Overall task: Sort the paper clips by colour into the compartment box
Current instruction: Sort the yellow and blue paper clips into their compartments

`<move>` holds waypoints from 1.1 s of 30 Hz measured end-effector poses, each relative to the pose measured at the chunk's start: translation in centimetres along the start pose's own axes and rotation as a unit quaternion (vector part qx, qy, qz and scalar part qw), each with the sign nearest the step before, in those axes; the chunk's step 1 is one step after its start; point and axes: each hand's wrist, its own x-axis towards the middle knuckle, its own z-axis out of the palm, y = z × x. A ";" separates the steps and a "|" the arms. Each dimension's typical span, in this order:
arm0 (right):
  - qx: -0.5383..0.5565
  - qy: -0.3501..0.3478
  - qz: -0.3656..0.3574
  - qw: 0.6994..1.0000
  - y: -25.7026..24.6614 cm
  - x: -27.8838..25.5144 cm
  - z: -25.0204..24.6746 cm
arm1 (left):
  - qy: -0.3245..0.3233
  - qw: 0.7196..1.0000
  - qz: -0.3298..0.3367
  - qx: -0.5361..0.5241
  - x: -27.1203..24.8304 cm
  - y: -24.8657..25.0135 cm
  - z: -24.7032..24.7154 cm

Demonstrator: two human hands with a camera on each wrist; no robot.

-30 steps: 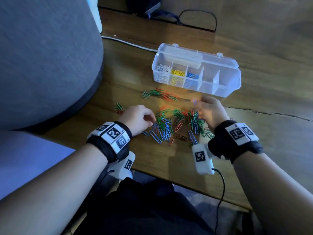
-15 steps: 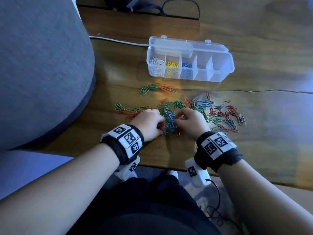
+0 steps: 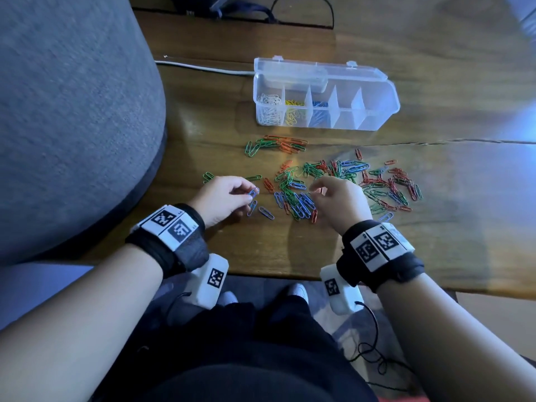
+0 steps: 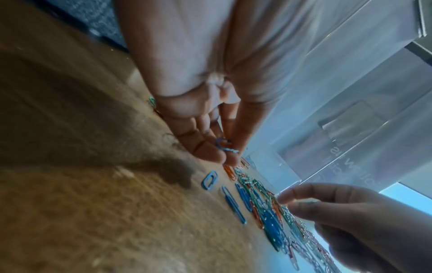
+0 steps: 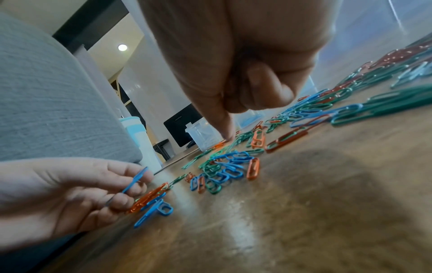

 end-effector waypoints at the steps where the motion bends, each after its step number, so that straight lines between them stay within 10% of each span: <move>1: -0.003 -0.002 -0.005 1.000 -0.3 0.0 0.0 | -0.004 1.000 -0.008 -0.002 -0.1 0.1 0.1; 14: -0.127 -0.038 0.021 0.991 -1.5 1.9 0.8 | 0.051 0.975 0.006 0.215 0.3 2.0 0.8; 19: 0.125 -0.023 0.042 0.991 -0.5 1.0 -0.6 | 0.091 0.982 -0.016 0.166 0.4 1.0 -0.9; 26: 0.615 -0.158 0.113 0.764 0.0 -1.5 -0.7 | 0.104 0.955 -0.028 0.277 -0.4 0.7 -0.7; 33: 0.612 -0.164 0.119 0.764 -2.2 -1.1 0.5 | 0.087 0.931 -0.023 0.353 -0.2 1.5 1.8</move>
